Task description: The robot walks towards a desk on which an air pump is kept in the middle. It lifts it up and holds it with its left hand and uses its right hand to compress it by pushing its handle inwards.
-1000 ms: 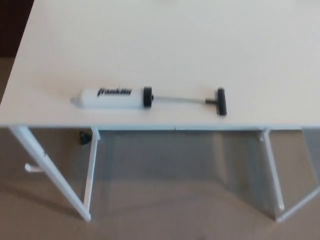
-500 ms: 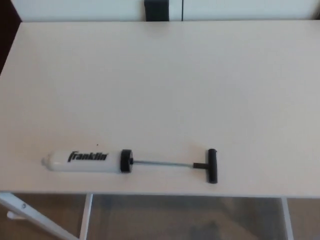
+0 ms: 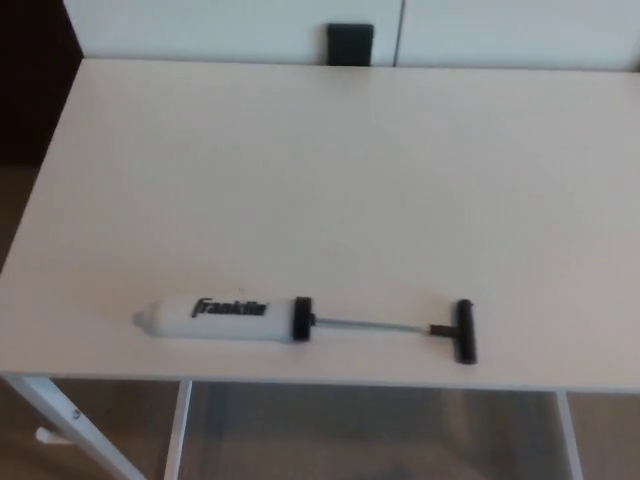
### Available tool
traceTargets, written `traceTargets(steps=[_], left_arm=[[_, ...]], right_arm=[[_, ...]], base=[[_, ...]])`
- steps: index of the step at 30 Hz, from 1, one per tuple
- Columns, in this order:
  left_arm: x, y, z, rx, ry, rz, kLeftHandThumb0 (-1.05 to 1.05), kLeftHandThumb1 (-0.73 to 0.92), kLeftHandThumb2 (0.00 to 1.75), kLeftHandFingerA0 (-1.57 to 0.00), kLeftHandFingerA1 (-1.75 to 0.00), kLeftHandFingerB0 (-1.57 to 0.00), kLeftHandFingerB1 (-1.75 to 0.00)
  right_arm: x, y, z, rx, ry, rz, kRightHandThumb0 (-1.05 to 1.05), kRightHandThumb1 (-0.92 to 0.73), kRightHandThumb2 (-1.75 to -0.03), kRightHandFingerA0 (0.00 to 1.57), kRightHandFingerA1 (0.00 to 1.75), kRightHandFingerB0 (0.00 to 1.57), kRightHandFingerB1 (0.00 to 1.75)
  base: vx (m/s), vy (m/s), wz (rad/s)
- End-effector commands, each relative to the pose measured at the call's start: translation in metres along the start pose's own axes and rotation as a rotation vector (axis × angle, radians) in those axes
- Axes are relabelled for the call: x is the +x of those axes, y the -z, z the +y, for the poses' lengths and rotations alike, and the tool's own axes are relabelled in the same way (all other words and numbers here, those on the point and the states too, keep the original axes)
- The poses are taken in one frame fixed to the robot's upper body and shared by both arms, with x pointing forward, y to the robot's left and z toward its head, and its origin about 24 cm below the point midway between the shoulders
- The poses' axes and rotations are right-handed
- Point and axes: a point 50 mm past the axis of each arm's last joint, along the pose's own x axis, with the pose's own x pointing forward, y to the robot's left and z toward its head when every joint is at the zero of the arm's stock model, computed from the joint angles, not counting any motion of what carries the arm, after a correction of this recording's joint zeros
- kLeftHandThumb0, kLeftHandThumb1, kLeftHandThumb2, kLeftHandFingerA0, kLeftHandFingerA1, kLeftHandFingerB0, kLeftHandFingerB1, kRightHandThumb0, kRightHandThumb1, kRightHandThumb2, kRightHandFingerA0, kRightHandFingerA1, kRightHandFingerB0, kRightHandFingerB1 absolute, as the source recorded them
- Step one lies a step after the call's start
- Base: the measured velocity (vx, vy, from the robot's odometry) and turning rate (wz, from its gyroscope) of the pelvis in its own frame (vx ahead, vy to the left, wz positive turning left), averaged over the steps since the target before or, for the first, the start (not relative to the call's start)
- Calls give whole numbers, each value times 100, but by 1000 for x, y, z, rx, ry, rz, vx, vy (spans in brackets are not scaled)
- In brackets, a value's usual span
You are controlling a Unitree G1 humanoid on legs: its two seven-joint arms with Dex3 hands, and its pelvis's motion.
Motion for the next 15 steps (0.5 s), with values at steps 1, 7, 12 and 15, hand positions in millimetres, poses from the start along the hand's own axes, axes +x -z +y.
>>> traceTargets(steps=[1,7,12,15], left_arm=[[-3,8,7,-6,-23,29,-56,74,63,-51,-36,-35,-32],[-3,9,9,-13,-6,23,-57,75,63,-44,-35,-33,-31],[-6,8,12,-15,6,-14,-56,74,61,-43,-33,-32,-30],[-10,5,17,-27,2,-84,-54,73,61,-43,-34,-33,-31]], right_arm=[[-3,11,-1,1,6,32,-61,-81,-64,47,42,39,36],[-4,13,-2,-6,5,36,-60,-81,-64,46,41,38,35],[-4,13,2,-14,-9,21,-64,-80,-64,45,41,39,35],[-4,8,5,-36,-38,-24,-68,-67,-101,39,55,25,46]], base=[[-101,-88,8],[-122,-205,-11],[-23,-113,-1],[0,0,0]])
